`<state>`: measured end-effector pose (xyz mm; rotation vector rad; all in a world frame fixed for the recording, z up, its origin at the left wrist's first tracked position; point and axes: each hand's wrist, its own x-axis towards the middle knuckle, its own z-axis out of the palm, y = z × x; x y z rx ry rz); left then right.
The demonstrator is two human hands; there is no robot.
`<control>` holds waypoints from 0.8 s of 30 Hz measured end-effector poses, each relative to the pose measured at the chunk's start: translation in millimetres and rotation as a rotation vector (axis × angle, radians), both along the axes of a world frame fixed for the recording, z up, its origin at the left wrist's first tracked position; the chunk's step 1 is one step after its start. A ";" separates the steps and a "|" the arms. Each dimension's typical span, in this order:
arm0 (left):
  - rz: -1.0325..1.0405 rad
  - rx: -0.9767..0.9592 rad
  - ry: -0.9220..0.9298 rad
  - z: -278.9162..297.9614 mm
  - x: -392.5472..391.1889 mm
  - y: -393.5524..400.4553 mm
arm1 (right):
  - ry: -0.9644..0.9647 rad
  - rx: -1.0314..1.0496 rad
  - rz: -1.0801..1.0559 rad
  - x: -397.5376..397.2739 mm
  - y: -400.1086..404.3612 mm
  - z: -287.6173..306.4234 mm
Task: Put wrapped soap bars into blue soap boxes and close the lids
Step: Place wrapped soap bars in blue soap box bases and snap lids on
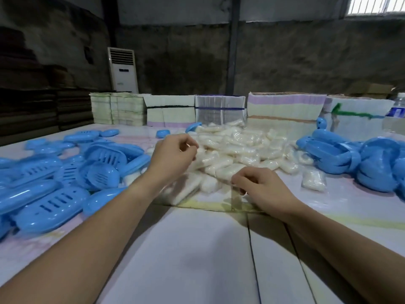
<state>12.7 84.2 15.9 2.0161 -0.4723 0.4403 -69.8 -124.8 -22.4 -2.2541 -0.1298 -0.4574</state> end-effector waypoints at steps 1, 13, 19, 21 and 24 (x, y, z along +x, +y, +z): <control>0.096 0.113 -0.022 0.5 9.0 9.6 | 0.005 -0.015 0.012 -1.2 0.9 0.2; 0.383 0.612 0.407 -22.8 71.7 74.5 | 0.017 -0.033 0.057 -5.5 3.6 1.8; 0.395 0.482 0.376 -25.1 76.2 80.3 | 0.013 -0.020 0.051 -4.4 3.2 1.2; 0.441 0.524 0.319 -26.3 75.8 78.0 | 0.026 -0.005 0.057 -4.6 3.3 1.1; 0.580 0.551 0.166 -24.7 73.0 74.5 | 0.024 -0.001 0.056 -4.7 3.1 1.3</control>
